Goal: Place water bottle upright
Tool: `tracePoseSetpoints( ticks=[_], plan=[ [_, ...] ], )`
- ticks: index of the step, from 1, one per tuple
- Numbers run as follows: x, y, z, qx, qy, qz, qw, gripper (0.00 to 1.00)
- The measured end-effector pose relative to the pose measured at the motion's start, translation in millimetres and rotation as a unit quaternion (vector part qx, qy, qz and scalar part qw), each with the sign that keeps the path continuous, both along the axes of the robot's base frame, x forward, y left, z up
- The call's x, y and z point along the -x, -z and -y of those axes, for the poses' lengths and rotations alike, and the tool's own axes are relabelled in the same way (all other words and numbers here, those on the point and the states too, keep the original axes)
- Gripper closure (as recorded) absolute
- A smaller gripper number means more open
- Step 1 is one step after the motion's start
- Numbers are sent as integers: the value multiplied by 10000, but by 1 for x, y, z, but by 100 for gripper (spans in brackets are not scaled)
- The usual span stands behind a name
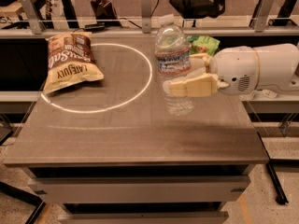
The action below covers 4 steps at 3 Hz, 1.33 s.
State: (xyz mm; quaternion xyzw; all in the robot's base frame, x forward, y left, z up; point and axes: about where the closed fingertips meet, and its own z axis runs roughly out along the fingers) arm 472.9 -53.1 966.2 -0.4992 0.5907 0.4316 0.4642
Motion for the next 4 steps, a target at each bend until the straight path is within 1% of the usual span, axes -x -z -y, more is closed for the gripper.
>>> tracePoseSetpoints(
  ticks=[1, 2, 3, 4],
  plan=[
    [11, 20, 6, -71, 416, 80, 9991, 100],
    [11, 19, 5, -73, 404, 82, 9991, 100],
    [16, 27, -1, -68, 619, 149, 9979, 100],
    [23, 43, -15, 43, 959, 320, 9949, 100]
  ],
)
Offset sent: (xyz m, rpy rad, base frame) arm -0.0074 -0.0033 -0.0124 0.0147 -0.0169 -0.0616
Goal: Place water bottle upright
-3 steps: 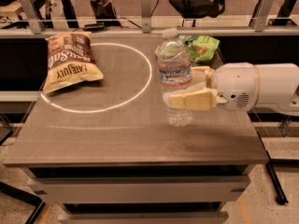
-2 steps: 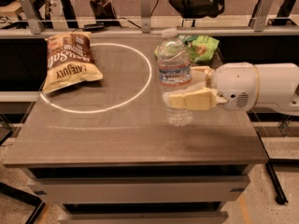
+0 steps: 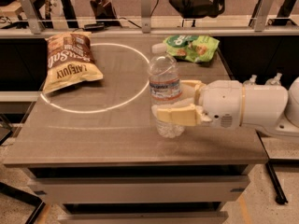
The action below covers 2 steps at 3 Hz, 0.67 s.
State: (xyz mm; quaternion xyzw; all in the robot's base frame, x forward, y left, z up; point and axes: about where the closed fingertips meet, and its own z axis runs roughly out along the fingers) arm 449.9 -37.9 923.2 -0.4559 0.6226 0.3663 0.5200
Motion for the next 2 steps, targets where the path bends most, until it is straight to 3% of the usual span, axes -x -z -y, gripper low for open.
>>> tracePoseSetpoints(
  ticks=[1, 2],
  plan=[
    [3, 18, -5, -263, 287, 29, 9992, 100],
    [6, 28, -4, -684, 607, 254, 9955, 100]
  ],
)
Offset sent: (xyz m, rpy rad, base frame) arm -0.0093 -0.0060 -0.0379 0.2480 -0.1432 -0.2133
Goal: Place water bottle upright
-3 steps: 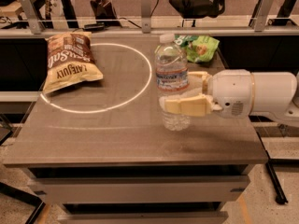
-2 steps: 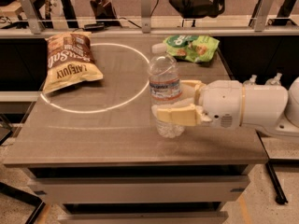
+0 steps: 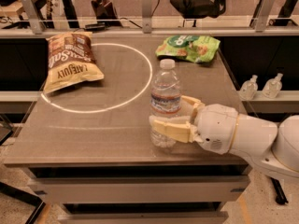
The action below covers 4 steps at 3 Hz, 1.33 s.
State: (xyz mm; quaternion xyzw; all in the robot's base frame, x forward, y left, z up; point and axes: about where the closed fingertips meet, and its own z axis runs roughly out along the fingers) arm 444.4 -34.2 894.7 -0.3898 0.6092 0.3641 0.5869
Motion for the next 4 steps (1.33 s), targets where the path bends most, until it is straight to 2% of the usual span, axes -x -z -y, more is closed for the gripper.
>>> tracePoseSetpoints(
  ticks=[2, 3, 4],
  plan=[
    [1, -8, -5, -259, -41, 725, 9970, 100],
    [2, -8, -8, -200, -193, 844, 9960, 100],
    [6, -2, -10, -116, -362, 839, 9958, 100]
  ],
)
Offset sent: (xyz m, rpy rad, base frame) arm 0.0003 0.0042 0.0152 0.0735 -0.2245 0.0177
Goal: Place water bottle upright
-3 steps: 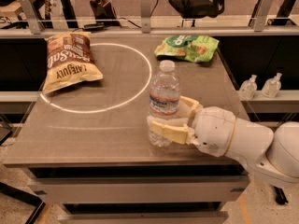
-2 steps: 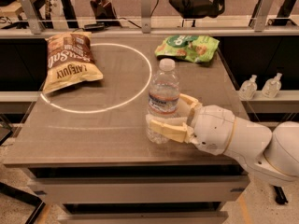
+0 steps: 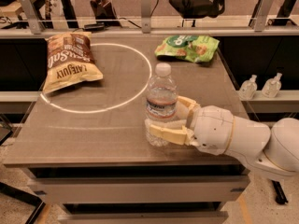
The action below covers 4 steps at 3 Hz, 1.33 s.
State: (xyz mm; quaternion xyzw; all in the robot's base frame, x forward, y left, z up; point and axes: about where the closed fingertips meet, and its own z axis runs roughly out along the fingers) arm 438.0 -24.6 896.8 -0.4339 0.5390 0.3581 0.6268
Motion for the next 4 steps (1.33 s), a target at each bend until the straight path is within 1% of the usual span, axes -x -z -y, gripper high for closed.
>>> tracePoseSetpoints(
  ticks=[1, 2, 3, 4],
  plan=[
    [4, 6, -1, 64, -90, 2, 9999, 100],
    [6, 9, -1, 54, -100, 27, 9999, 84],
    [7, 9, -1, 47, -97, 52, 9999, 62],
    [8, 8, -2, 39, -91, 63, 9999, 38]
  ],
)
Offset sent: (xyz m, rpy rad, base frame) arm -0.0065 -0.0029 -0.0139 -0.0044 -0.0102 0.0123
